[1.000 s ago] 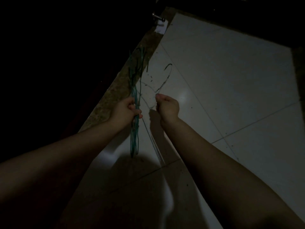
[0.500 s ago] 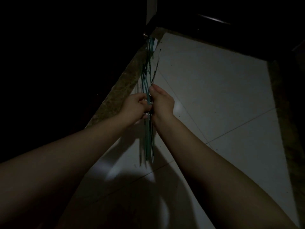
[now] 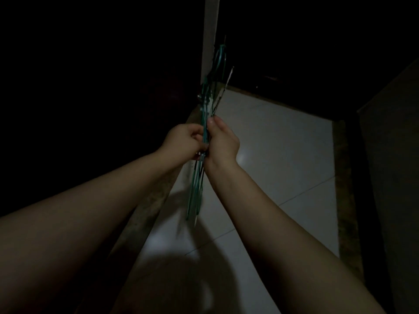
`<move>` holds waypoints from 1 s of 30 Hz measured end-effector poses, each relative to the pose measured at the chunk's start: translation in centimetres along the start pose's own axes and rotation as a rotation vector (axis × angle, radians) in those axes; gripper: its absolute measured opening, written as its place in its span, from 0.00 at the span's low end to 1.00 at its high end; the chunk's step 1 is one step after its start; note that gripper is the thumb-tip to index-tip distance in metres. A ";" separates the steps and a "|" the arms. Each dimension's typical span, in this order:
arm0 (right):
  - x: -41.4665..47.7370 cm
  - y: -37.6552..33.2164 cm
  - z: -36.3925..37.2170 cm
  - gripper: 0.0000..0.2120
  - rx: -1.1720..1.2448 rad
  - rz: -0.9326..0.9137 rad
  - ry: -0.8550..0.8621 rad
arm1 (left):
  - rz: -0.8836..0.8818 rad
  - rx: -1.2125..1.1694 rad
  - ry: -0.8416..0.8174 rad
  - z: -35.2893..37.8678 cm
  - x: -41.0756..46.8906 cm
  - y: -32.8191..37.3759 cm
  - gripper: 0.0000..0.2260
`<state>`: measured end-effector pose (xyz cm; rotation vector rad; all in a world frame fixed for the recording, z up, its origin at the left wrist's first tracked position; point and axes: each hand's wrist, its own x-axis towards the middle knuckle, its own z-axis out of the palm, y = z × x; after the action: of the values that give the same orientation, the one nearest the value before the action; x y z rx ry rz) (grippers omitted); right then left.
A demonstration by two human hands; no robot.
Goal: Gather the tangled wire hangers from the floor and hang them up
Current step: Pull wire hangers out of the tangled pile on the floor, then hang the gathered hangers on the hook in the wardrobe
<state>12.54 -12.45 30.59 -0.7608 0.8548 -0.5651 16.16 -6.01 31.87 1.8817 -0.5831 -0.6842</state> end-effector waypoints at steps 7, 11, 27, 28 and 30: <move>-7.9 -14.2 6.7 0.05 0.065 -0.042 -0.081 | 0.089 0.022 0.014 -5.2 -3.2 15.7 0.04; -13.2 -22.9 10.4 0.07 0.050 -0.060 -0.105 | 0.141 0.039 0.030 -8.0 -5.6 25.4 0.04; -33.7 -49.5 21.7 0.15 -0.029 -0.250 -0.354 | 0.390 -0.008 -0.012 -19.5 -18.6 57.1 0.08; -34.9 -50.5 22.1 0.15 -0.043 -0.283 -0.381 | 0.405 -0.016 -0.006 -20.2 -19.5 58.2 0.07; -37.2 -51.9 22.4 0.13 -0.063 -0.347 -0.436 | 0.432 0.005 0.013 -20.9 -21.4 60.2 0.06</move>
<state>3.63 -9.64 97.58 -1.0533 0.3382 -0.6480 9.60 -0.91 98.56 1.6851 -0.9465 -0.3864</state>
